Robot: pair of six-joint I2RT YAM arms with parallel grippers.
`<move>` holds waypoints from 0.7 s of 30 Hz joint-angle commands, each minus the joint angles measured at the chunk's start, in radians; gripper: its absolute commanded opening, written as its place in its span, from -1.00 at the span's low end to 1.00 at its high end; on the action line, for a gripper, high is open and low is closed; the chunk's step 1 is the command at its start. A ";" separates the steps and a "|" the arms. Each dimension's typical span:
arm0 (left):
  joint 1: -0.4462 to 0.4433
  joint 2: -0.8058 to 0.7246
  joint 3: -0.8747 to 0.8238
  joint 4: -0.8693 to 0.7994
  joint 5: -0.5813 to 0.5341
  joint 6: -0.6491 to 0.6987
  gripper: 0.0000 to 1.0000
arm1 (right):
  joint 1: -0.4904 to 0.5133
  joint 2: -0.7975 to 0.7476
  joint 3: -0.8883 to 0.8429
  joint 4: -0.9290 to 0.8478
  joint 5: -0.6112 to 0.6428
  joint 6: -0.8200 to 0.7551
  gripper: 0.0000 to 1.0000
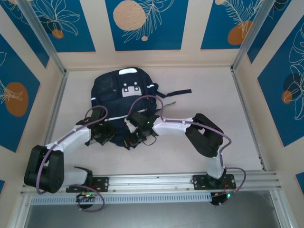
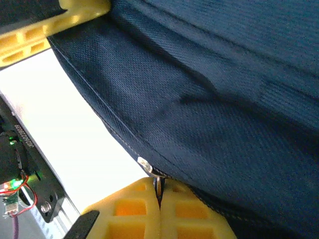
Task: Pack the student bag
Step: Zip the student bag at the center of the table.
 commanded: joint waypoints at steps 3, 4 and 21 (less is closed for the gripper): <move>-0.005 -0.001 -0.016 -0.022 -0.059 0.051 -1.00 | -0.046 -0.068 -0.113 -0.133 0.082 -0.008 -1.00; -0.006 -0.002 -0.015 -0.023 -0.060 0.053 -1.00 | -0.053 -0.079 -0.125 -0.125 0.081 -0.005 -1.00; 0.010 -0.095 0.116 -0.203 -0.228 0.172 -1.00 | -0.094 -0.079 -0.190 0.048 -0.046 0.006 -1.00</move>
